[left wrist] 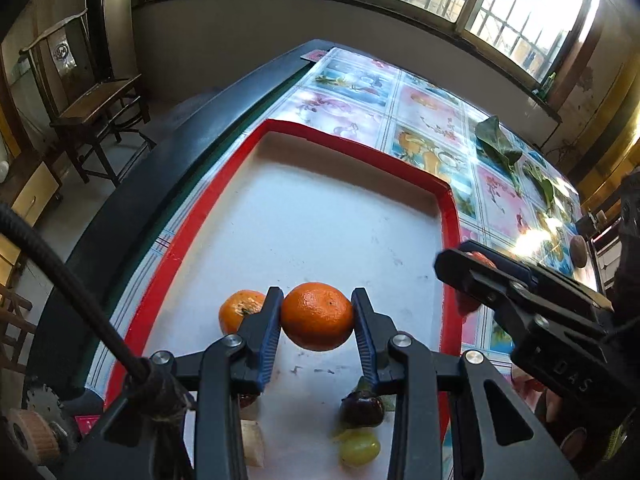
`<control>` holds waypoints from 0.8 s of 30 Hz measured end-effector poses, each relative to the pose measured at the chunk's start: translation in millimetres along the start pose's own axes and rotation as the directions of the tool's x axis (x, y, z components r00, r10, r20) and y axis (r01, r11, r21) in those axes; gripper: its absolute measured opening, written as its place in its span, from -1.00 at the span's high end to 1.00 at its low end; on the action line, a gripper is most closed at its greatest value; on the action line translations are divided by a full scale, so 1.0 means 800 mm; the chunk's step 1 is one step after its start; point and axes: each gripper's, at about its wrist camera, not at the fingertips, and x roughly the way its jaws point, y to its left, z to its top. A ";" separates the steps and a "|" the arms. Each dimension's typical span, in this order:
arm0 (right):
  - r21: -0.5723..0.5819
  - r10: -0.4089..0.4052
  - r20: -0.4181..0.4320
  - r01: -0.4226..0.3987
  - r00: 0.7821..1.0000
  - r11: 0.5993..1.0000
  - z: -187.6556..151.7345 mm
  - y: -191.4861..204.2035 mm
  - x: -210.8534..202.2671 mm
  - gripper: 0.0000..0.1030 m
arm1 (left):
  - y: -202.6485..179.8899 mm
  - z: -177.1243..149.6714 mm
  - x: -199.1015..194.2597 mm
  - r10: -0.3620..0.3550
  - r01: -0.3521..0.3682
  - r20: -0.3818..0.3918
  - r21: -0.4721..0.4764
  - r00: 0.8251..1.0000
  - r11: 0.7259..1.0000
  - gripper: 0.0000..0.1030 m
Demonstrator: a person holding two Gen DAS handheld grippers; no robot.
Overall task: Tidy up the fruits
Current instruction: 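Carry the mandarin and apple into the tray and open both tools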
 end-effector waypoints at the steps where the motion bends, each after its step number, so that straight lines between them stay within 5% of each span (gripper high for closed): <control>1: -0.002 0.001 -0.009 -0.002 1.000 1.000 0.003 0.001 0.008 0.36 | -0.001 -0.002 0.002 -0.002 0.002 -0.004 0.006 1.000 1.000 0.34; 19: -0.069 -0.042 -0.126 0.034 0.991 0.997 0.007 0.008 0.099 0.34 | -0.007 -0.015 0.030 0.018 -0.015 -0.073 0.053 0.997 0.998 0.31; 24: -0.056 -0.029 -0.104 0.024 0.994 0.998 0.010 0.006 0.090 -0.05 | -0.001 -0.015 0.012 0.023 -0.021 -0.051 0.039 0.998 0.999 0.26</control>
